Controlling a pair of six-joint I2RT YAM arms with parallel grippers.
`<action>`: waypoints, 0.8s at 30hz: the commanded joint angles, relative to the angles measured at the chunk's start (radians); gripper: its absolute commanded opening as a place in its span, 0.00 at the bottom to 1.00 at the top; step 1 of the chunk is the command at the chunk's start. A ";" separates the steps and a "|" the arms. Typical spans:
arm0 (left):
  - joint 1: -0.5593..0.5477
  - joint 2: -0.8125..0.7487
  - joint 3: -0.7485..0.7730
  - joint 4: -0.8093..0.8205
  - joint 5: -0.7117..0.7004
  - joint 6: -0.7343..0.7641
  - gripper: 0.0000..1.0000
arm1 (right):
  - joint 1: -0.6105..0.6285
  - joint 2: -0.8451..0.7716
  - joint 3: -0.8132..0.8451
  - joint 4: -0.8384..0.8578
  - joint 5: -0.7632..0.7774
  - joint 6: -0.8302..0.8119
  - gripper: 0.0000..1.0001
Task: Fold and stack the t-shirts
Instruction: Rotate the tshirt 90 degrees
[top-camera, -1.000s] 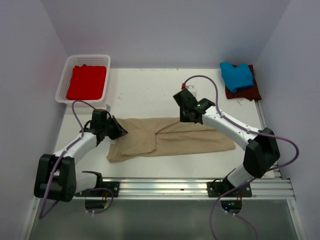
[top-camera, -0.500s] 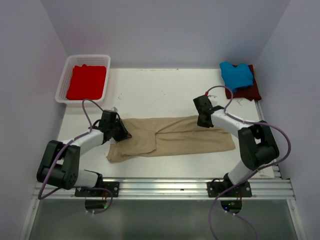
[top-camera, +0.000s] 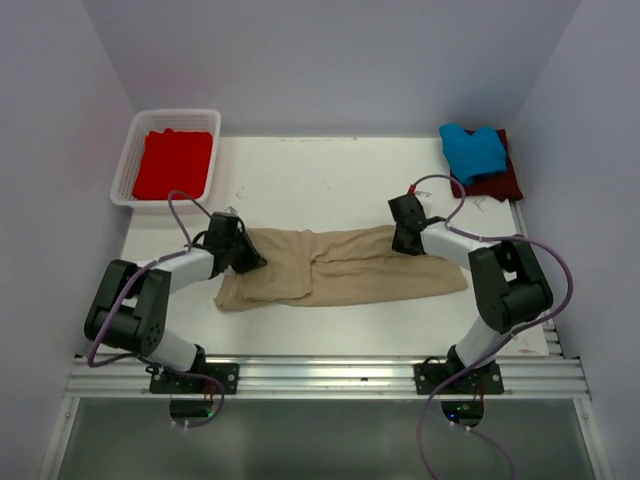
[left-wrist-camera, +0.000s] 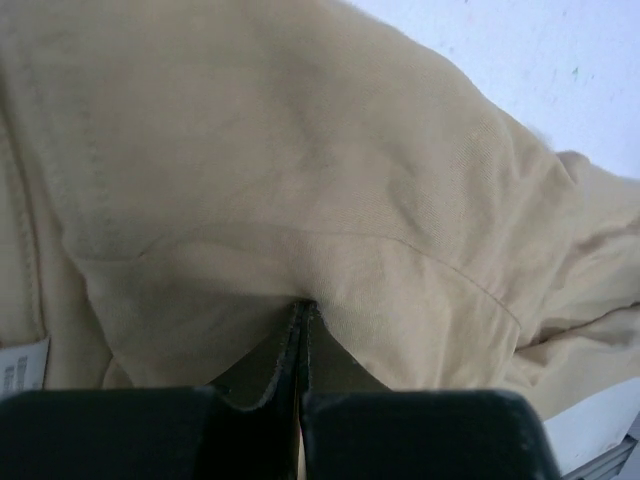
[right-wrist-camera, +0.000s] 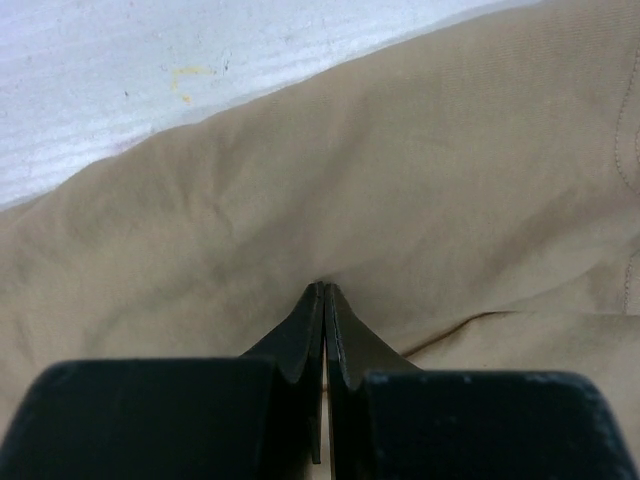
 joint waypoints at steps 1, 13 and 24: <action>0.004 0.156 0.100 0.019 -0.126 -0.003 0.00 | 0.009 -0.020 -0.066 -0.115 -0.120 -0.023 0.00; 0.076 0.710 0.895 -0.120 0.011 0.096 0.00 | 0.366 -0.055 -0.066 -0.422 -0.301 0.033 0.00; 0.078 1.101 1.361 -0.005 0.466 0.124 0.00 | 0.600 -0.106 -0.095 -0.329 -0.459 0.217 0.00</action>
